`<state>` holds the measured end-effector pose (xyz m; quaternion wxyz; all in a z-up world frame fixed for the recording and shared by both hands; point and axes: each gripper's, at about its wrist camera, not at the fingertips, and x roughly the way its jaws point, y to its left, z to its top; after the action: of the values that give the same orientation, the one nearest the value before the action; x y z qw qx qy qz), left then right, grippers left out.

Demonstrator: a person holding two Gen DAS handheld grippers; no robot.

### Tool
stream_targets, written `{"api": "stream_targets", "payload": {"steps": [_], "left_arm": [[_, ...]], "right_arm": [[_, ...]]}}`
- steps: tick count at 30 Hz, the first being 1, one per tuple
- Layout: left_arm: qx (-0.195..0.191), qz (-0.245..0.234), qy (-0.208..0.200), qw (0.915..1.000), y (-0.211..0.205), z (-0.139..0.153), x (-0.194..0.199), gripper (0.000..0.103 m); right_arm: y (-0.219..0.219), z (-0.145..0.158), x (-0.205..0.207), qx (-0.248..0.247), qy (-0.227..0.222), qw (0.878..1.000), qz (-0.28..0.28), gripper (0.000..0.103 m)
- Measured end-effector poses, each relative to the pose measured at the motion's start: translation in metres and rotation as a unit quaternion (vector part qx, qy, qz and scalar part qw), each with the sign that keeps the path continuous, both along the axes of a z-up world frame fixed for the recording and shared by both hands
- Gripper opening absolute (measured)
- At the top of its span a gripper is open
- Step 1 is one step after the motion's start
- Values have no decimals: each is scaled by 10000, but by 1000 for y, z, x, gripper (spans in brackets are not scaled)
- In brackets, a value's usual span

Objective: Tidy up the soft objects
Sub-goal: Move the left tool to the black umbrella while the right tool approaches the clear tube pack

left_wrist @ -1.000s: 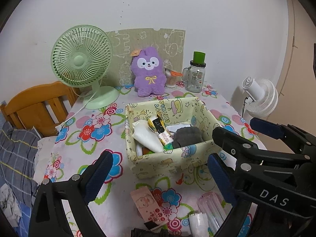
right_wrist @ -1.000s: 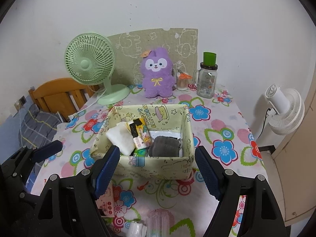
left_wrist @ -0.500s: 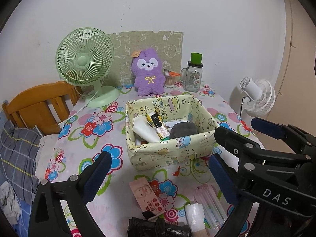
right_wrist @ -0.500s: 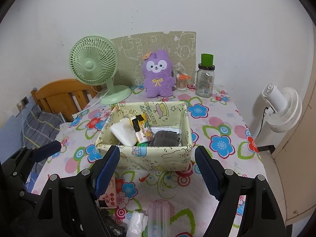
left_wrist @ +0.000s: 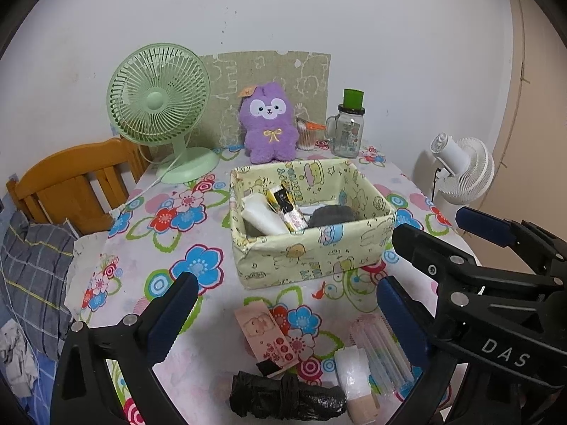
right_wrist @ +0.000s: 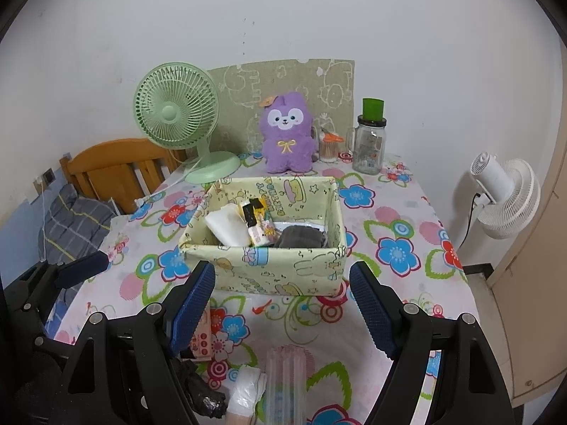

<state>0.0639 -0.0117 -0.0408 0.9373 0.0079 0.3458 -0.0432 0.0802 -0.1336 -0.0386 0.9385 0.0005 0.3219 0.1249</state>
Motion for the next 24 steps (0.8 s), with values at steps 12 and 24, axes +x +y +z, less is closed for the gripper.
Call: {"api": "stream_targets", "payload": {"steps": [12,24], "left_arm": [[-154,-82,130,9998,5,-25,-8,102],[-232,-56,355,9991,8,-52,-15,102]], "right_arm": [[-4,-21,-11,104,21,9997,-206,80],[0,-46,-19,-55,199,9996,-171,80]]}}
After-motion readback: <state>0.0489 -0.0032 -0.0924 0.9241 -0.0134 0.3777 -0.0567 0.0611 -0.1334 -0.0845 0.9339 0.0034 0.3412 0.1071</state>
